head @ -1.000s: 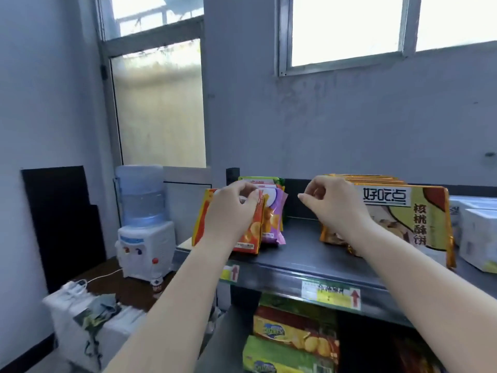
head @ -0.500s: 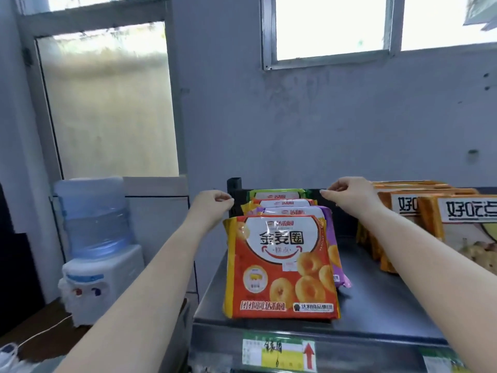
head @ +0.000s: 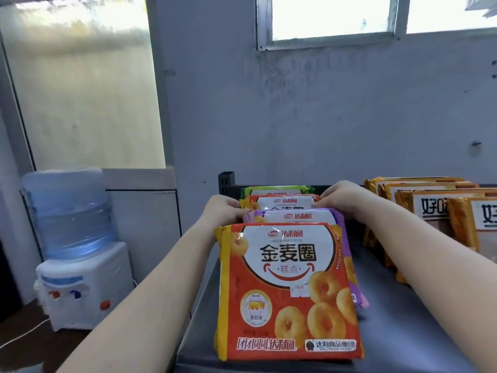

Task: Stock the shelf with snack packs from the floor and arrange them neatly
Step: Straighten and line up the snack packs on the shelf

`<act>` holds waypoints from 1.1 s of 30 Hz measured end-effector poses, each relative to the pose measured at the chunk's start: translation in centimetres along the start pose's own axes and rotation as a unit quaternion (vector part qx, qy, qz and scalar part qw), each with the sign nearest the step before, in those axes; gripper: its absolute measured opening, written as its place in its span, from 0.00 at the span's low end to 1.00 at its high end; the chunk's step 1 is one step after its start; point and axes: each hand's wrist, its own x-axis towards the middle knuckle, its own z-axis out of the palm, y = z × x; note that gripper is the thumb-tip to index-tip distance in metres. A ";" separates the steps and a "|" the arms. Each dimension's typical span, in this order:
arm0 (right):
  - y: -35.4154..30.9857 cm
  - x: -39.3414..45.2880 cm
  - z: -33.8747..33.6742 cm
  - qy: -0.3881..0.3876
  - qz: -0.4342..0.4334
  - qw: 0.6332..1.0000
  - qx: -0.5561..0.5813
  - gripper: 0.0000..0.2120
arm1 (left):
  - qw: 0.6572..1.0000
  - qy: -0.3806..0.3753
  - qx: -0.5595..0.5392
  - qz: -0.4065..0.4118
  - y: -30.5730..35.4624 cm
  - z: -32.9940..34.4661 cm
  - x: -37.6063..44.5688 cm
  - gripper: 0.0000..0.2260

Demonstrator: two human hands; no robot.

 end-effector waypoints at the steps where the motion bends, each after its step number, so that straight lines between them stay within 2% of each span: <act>1: 0.0 0.2 -0.1 0.020 -0.013 1.000 0.010 0.15 | 1.000 0.012 -0.019 0.017 0.0 0.1 0.0 0.07; 4: 0.0 0.5 0.0 0.046 -0.028 0.998 0.016 0.16 | 0.998 0.033 -0.017 0.049 0.1 0.3 0.0 0.06; 8: 0.2 -0.2 0.1 0.036 -0.032 0.999 0.002 0.17 | 1.000 0.016 -0.015 0.012 -0.2 -0.1 -0.3 0.09; 12: 1.1 -1.6 -0.8 0.070 -0.017 0.995 -0.064 0.21 | 0.998 0.036 0.038 -0.040 0.0 -1.8 -1.8 0.20; 14: 1.6 -2.3 -0.8 0.026 0.013 0.997 -0.071 0.22 | 0.996 0.003 0.047 -0.079 0.3 -2.3 -2.7 0.21; 16: 1.9 -3.1 -0.4 -0.016 0.020 0.998 -0.055 0.20 | 0.992 -0.053 0.057 -0.100 0.7 -2.2 -3.5 0.18; 19: 1.7 -4.0 0.1 -0.005 -0.019 1.000 -0.023 0.13 | 0.992 -0.089 0.019 -0.082 1.1 -1.7 -4.0 0.12; 24: 1.1 -4.2 0.3 0.045 -0.078 0.995 0.034 0.12 | 0.997 -0.019 -0.071 -0.010 0.2 -1.4 -3.6 0.11; 29: 1.3 -4.2 0.9 0.096 -0.113 0.989 -0.004 0.23 | 0.997 -0.001 -0.075 0.008 0.1 -0.9 -4.9 0.12; 31: 1.7 -5.0 1.0 0.147 -0.107 0.982 -0.042 0.30 | 0.999 0.028 -0.017 0.008 0.1 -1.2 -5.9 0.13; 33: 2.1 -6.8 1.0 0.161 -0.074 0.980 -0.089 0.29 | 0.995 0.043 0.083 -0.019 -0.3 -1.9 -7.3 0.16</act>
